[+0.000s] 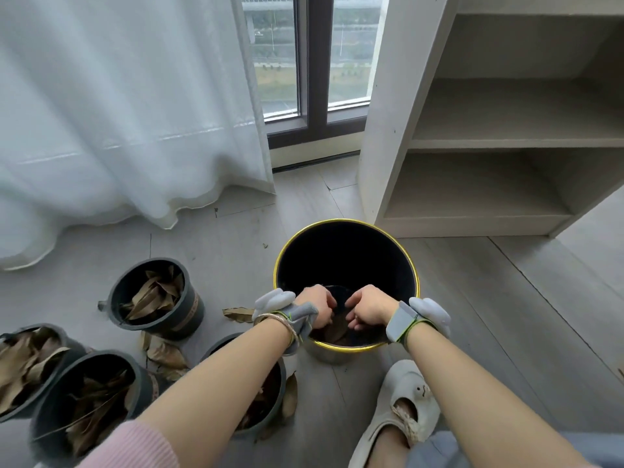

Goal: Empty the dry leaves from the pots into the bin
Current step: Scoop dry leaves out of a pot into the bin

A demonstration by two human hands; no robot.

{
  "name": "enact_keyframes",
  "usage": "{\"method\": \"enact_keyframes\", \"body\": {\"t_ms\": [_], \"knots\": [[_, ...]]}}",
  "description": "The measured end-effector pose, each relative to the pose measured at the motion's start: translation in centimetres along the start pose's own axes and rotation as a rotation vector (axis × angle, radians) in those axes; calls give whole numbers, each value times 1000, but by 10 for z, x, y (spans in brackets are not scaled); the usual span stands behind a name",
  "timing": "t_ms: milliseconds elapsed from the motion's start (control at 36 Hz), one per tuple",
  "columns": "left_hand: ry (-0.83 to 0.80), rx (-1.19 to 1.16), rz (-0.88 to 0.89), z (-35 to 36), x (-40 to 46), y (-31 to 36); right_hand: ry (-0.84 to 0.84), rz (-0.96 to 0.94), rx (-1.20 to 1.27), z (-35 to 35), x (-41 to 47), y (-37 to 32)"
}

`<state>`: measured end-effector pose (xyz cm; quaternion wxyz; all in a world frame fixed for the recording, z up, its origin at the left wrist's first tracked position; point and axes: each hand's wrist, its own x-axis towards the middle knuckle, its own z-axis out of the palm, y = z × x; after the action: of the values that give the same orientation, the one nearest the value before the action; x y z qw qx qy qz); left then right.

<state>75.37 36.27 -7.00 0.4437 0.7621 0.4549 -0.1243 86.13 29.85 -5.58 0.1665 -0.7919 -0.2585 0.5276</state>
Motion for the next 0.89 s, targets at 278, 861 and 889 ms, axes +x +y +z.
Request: {"method": "enact_keyframes", "body": {"t_ms": [278,861,889], "knots": [[442,-763,154,-24,-101,-47,176,-386,443,50,-70,-10],[187,253,-364,31,-119,-157,72,-293,-764,214,-42,3],[183,255,-373,32,-115,-158,71,-283,-781,216,-38,3]]}}
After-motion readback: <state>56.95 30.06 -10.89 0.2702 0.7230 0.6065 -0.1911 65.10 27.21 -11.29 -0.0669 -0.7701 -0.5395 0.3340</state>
